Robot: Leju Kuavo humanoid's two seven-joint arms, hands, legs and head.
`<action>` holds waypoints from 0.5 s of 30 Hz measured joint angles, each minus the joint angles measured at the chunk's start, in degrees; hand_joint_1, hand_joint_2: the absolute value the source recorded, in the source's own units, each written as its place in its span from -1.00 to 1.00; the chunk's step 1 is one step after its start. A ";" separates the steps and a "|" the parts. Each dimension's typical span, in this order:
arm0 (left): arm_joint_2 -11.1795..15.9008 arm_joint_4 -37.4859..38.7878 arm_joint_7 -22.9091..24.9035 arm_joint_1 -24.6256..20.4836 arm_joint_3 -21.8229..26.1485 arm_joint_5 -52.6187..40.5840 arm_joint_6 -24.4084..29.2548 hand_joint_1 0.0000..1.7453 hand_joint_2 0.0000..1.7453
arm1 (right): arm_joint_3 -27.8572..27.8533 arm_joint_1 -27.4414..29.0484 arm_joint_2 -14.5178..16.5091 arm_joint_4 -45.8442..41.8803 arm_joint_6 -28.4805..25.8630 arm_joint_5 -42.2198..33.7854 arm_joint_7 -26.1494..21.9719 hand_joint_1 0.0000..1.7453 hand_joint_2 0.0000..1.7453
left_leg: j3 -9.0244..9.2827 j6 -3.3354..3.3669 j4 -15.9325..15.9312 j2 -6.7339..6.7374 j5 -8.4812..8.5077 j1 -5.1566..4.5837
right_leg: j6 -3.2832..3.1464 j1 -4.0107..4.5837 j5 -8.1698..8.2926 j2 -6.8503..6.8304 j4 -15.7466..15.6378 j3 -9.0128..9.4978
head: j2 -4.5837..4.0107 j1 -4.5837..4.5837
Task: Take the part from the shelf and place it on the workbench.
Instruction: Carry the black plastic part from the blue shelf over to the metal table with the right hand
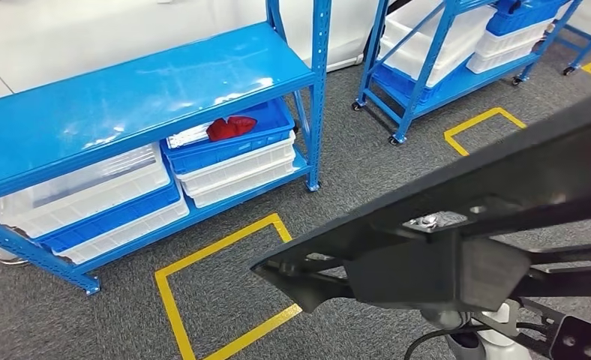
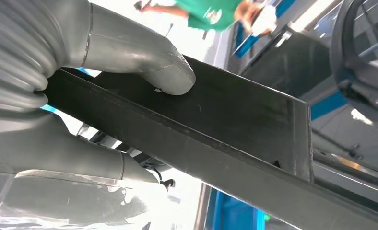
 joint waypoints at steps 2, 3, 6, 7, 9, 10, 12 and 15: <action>0.30 0.00 -0.19 0.00 -0.14 -0.16 -0.18 -1.00 1.00 | -0.67 0.00 0.00 0.08 -0.11 0.10 0.00 1.00 1.00 | 2.74 0.31 -6.03 -1.17 3.94 0.02 | 0.11 -0.02 0.02 1.41 0.20 0.04 | 0.00 0.00; 0.50 0.01 -0.31 0.01 -0.16 -0.20 -0.21 -1.00 1.00 | -0.89 -0.03 0.00 0.09 -0.12 0.11 0.00 1.00 1.00 | 4.56 0.56 -10.09 -2.74 5.73 0.07 | 0.25 0.03 0.01 2.05 0.35 -0.03 | 0.00 0.01; 1.01 0.04 -0.83 -0.16 -0.22 -0.49 -0.38 -1.00 1.00 | -1.30 -0.32 0.00 0.38 -0.52 -0.12 0.01 1.00 1.00 | 7.04 1.12 -16.21 -5.51 7.30 0.13 | 1.22 -0.13 0.28 3.90 0.71 -0.79 | 0.00 0.02; 1.06 0.04 -1.05 -0.31 -0.26 -0.57 -0.51 -1.00 1.00 | -1.36 -0.51 0.00 0.58 -0.87 -0.29 0.01 1.00 1.00 | 7.10 1.33 -16.48 -4.91 7.38 0.12 | 1.66 -0.26 0.51 4.60 0.65 -1.04 | 0.00 0.02; 1.06 0.04 -1.38 -0.61 -0.39 -0.64 -0.74 -1.00 1.00 | -1.40 -1.04 0.04 1.10 -1.77 -0.79 0.00 1.00 1.00 | 7.20 2.05 -16.98 -3.44 7.86 0.27 | 2.32 -0.28 0.19 4.10 1.19 -1.63 | 0.00 0.02; 1.03 0.04 -1.48 -0.67 -0.45 -0.64 -0.77 -1.00 1.00 | -1.38 -1.47 0.09 1.50 -2.17 -1.07 0.00 1.00 1.00 | 7.22 2.40 -17.30 -2.64 8.11 0.36 | 2.55 -0.18 -0.87 2.79 2.71 -2.39 | 0.00 0.02; 0.91 0.04 -1.52 -0.64 -0.54 -0.59 -0.69 -1.00 1.00 | -1.24 -2.17 0.20 2.47 -3.02 -1.57 0.00 1.00 1.00 | 7.08 2.82 -17.53 -1.13 8.32 0.27 | 2.87 -0.14 -4.50 -0.42 9.05 -5.34 | 0.00 0.03; 0.46 0.04 -1.38 -0.43 -0.57 -0.54 -0.55 -1.00 1.00 | -0.64 -2.33 0.24 3.70 -4.24 -1.47 0.00 1.00 1.00 | 6.83 2.88 -17.37 1.17 8.24 0.10 | 3.30 -0.53 -6.71 -1.69 16.21 -8.33 | 0.00 0.03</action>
